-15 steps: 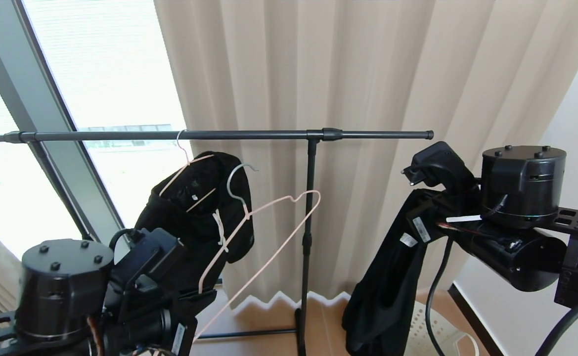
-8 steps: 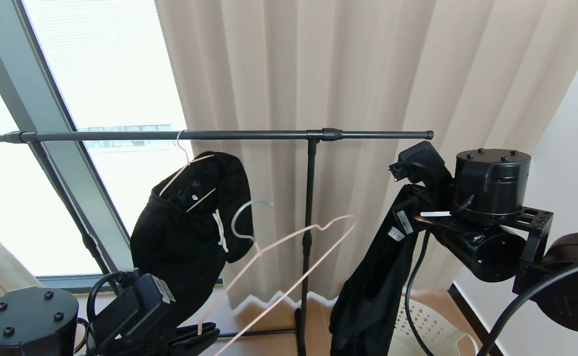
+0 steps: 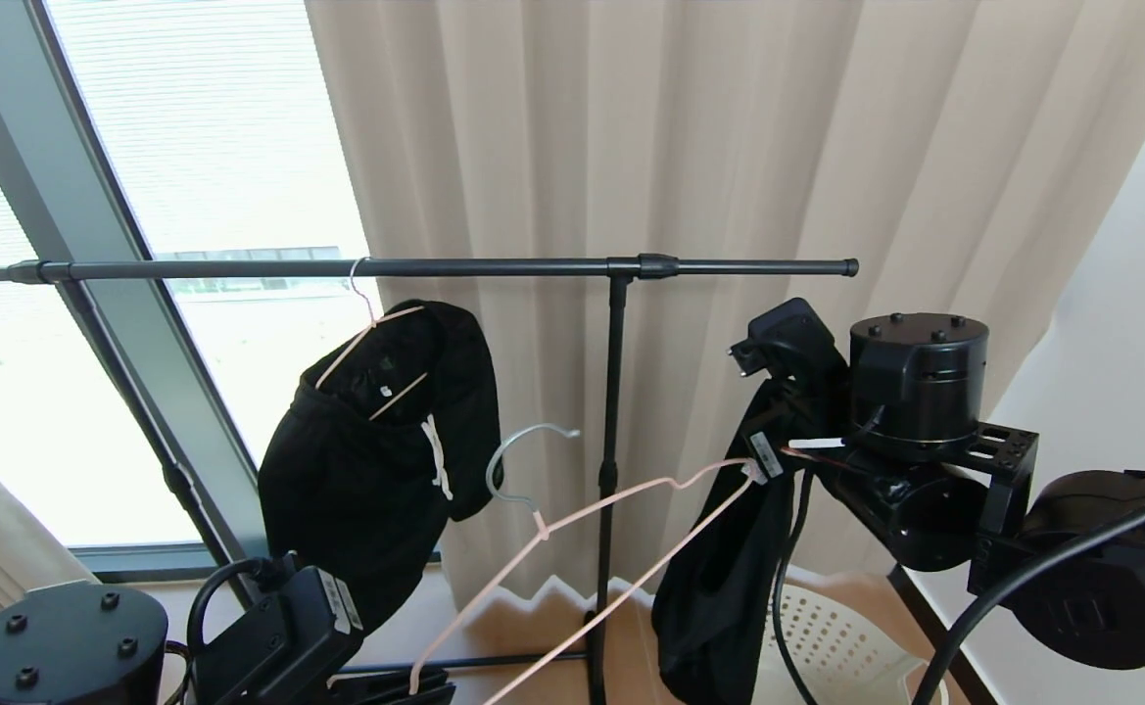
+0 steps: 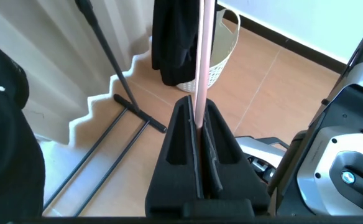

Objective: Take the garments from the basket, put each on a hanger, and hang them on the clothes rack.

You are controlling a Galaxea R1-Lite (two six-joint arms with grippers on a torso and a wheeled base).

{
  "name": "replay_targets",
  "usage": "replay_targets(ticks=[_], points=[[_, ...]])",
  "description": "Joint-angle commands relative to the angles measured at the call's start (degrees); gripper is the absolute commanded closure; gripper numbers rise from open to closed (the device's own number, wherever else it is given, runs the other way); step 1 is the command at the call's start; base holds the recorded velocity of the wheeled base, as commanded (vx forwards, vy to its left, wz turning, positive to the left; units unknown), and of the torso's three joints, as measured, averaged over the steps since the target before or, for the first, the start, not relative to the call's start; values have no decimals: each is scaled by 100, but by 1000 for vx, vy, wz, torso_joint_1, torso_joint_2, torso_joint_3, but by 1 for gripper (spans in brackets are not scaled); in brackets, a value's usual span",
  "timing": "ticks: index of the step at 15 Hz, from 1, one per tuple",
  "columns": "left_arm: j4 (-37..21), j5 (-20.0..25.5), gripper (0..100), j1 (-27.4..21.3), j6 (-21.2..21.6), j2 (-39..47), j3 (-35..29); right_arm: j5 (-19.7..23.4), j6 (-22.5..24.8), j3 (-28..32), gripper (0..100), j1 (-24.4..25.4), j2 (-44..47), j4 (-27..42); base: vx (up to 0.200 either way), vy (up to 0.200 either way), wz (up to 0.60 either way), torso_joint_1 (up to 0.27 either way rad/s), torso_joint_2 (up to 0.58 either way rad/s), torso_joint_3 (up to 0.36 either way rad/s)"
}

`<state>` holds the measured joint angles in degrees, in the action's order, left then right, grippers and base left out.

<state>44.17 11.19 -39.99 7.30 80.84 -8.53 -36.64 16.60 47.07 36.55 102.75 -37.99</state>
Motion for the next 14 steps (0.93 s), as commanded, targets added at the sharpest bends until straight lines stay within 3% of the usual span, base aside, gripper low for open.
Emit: replay_targets(ticks=[1,7,11,14], points=[[75,-3,100,-53,-18,169,10,-9,-34,-22,100,160,69,2,0,0,0,0,0,0],[558,-56,100,-62,-300,503,18,-150,-96,-207,100,459,17,2,0,0,0,0,0,0],[567,-73,100,-44,-317,512,-26,-343,-219,-242,100,775,17,11,0,0,0,0,0,0],[663,-205,100,-44,-642,547,-140,-361,-272,-277,100,1030,8,2,0,0,0,0,0,0]])
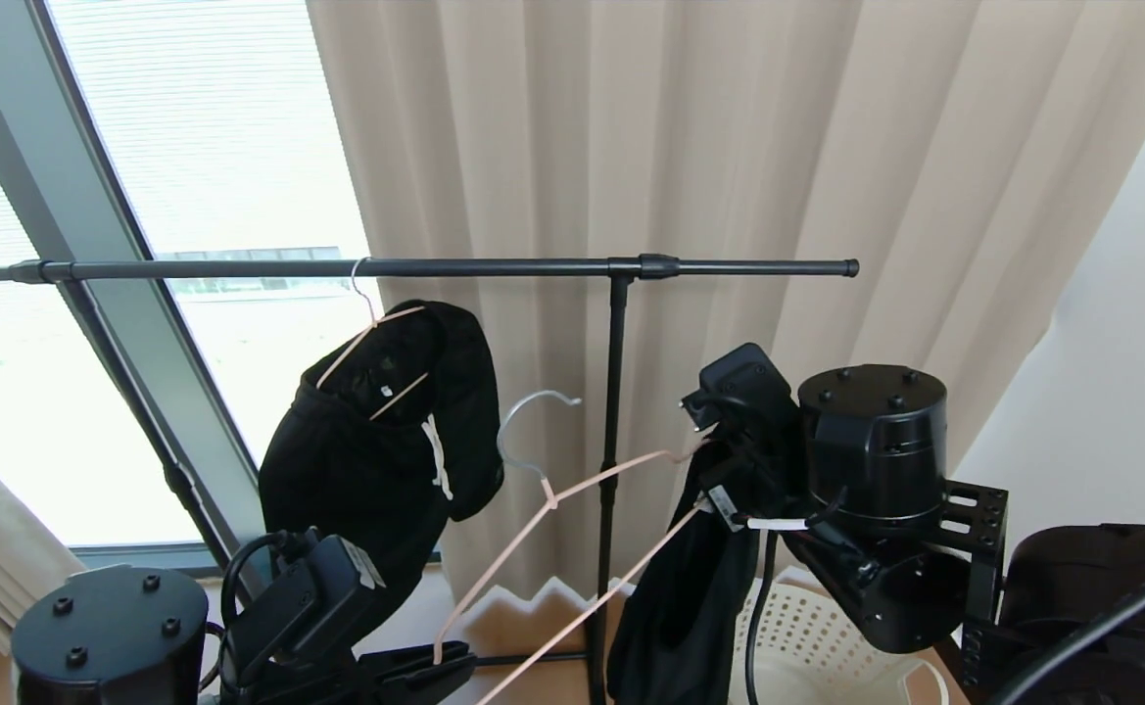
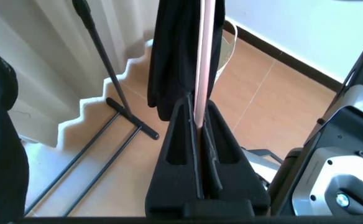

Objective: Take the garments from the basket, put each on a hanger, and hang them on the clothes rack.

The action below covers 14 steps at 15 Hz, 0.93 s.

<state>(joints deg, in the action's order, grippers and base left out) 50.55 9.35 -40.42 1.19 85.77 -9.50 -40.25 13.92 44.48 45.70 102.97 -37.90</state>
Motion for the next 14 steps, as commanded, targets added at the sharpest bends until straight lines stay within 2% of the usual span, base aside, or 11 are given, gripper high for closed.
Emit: replay_targets(ticks=[1,5,14], points=[[51,-39,100,-1,-58,98,-44,0,-39,-36,100,176,-14,2,0,0,0,0,0,0],[156,-39,100,-1,-76,194,-44,0,-91,-89,100,466,-23,2,0,0,0,0,0,0],[332,-47,100,-1,-76,282,-8,0,-566,-63,100,1310,-137,-7,0,0,0,0,0,0]])
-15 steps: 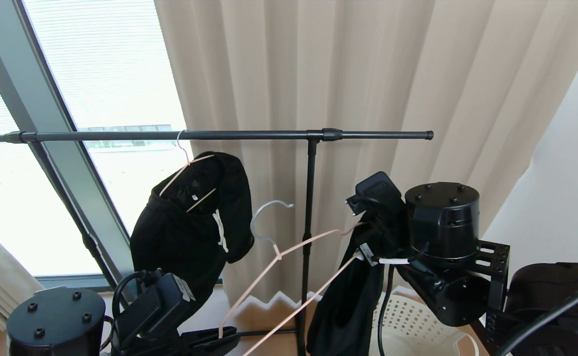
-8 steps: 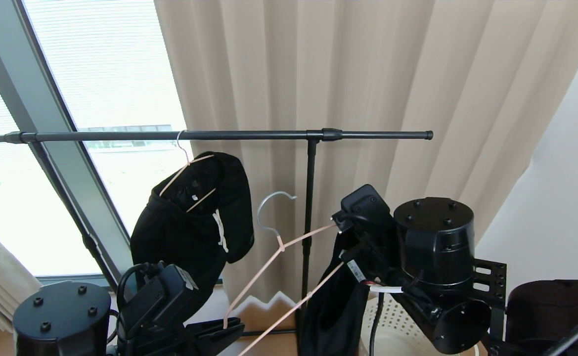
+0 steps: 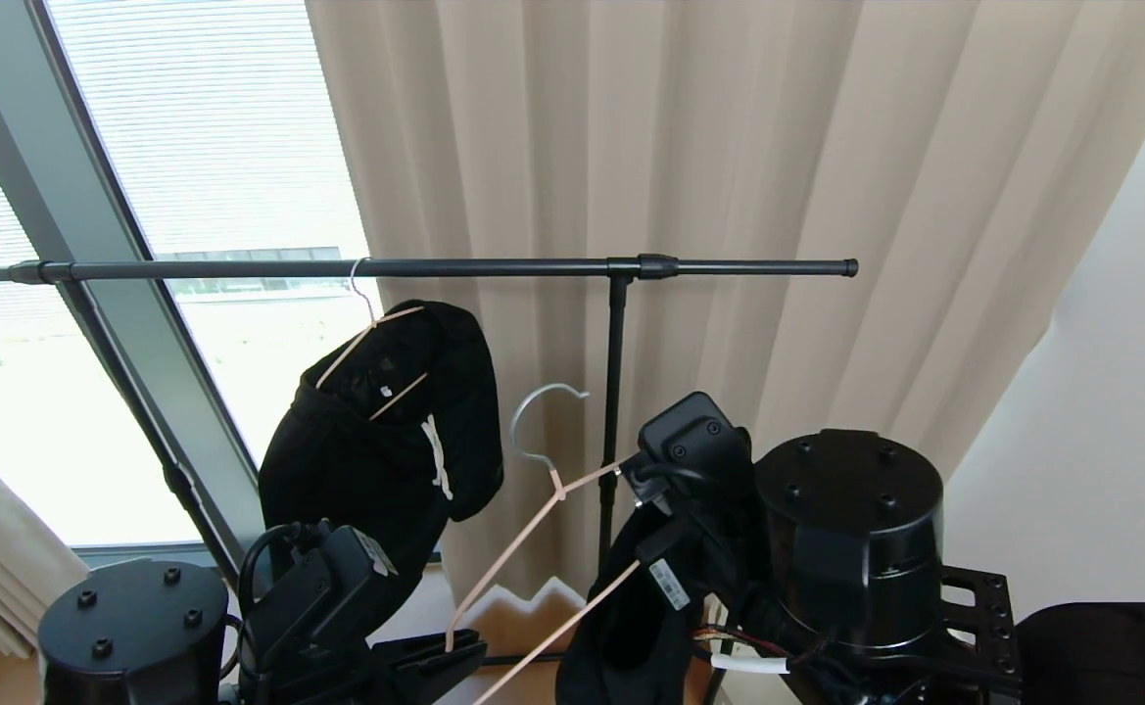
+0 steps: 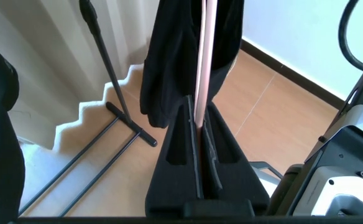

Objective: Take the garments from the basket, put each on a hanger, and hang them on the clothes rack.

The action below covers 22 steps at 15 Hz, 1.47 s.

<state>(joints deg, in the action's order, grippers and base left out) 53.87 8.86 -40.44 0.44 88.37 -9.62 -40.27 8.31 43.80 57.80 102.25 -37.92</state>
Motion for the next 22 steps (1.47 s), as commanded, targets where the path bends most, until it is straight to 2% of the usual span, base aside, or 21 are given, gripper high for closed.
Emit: replay_targets(ticks=[1,8,11,17,20,22], points=[[1,1,100,1,0,22,4,10,-102,32,100,241,-136,-4,0,0,0,0,0,0],[97,1,100,1,0,22,30,142,-893,322,100,812,-197,-4,0,0,0,0,0,0],[106,1,100,-8,9,5,65,335,-1077,366,100,830,-224,-13,0,0,0,0,0,0],[124,10,100,-17,9,-48,92,441,-1069,252,100,821,-364,-207,0,0,0,0,0,0],[528,10,100,-17,44,-83,285,423,-1069,269,100,795,-391,-215,0,0,0,0,0,0],[598,10,100,-26,53,-83,347,423,-1051,261,100,768,-461,-207,0,0,0,0,0,0]])
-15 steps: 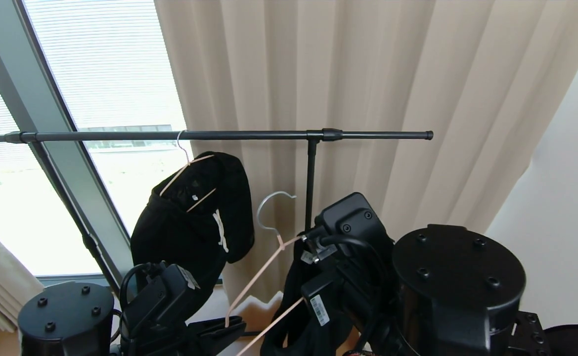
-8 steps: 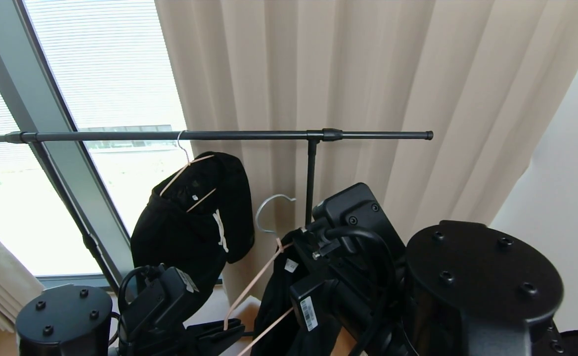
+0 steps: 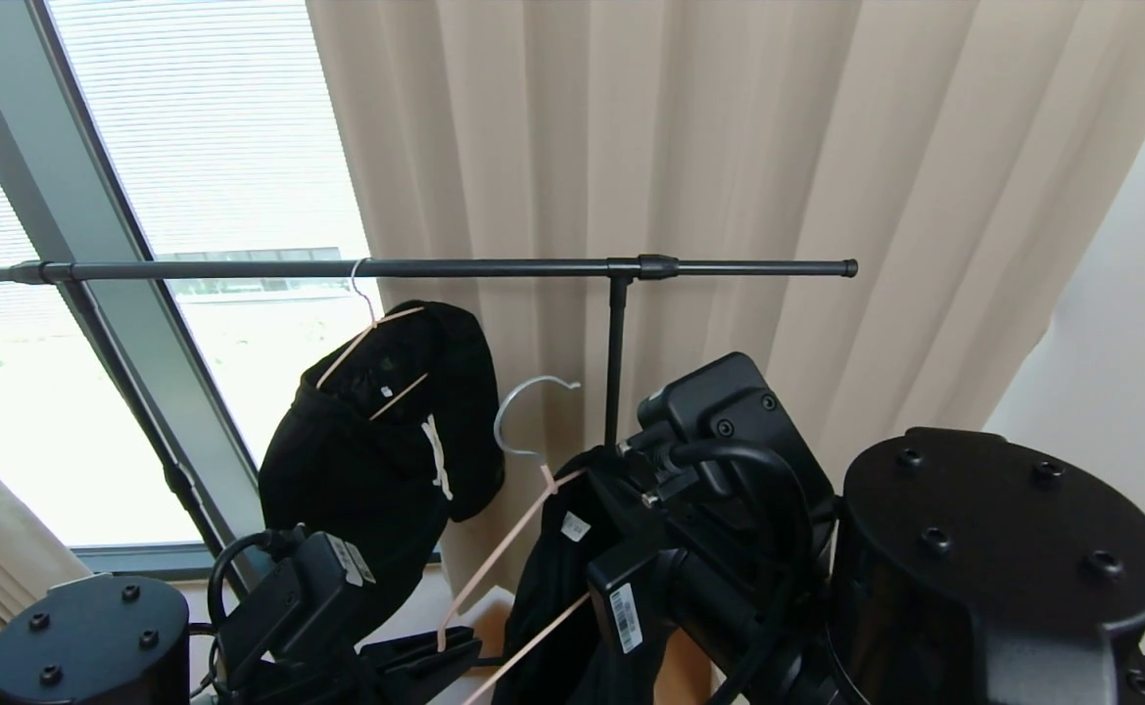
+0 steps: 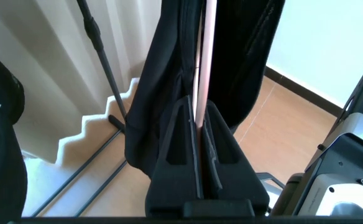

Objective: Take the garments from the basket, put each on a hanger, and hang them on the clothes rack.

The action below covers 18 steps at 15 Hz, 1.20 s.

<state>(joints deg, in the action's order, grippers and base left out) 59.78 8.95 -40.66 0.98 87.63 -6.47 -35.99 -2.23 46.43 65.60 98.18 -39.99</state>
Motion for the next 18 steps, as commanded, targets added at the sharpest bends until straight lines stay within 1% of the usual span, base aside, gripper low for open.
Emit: replay_targets(ticks=[1,2,3,9,12,13,14,16,17,18], points=[[16,2,100,-4,-1,-9,32,-5,12,-3,100,-38,-62,-1,0,0,0,0,0,0],[16,2,100,-4,-1,-26,32,-22,21,-3,100,-109,-115,-1,0,0,0,0,0,0],[33,2,100,-4,-1,-61,32,-22,56,-20,0,-117,-221,26,0,0,0,0,0,0],[139,10,100,-4,-1,-123,102,-22,144,-47,0,-188,-291,26,0,0,0,0,0,0],[218,19,100,-4,-1,-193,182,13,258,-170,0,-276,-519,35,0,0,0,0,0,0],[359,37,100,-4,-1,-184,252,232,478,-319,0,-443,-739,43,0,0,0,0,0,0],[455,37,100,-4,-1,-184,296,610,706,-513,0,-636,-977,87,0,0,0,0,0,0],[508,37,100,-4,8,-193,331,1419,1339,-890,0,-1049,-1477,210,0,0,0,0,0,0],[508,46,100,-4,52,-211,340,2105,1752,-1057,0,-1462,-1847,457,0,0,0,0,0,0],[508,46,100,-4,87,-246,375,3098,2007,-1040,0,-2051,-2189,1054,0,0,0,0,0,0]])
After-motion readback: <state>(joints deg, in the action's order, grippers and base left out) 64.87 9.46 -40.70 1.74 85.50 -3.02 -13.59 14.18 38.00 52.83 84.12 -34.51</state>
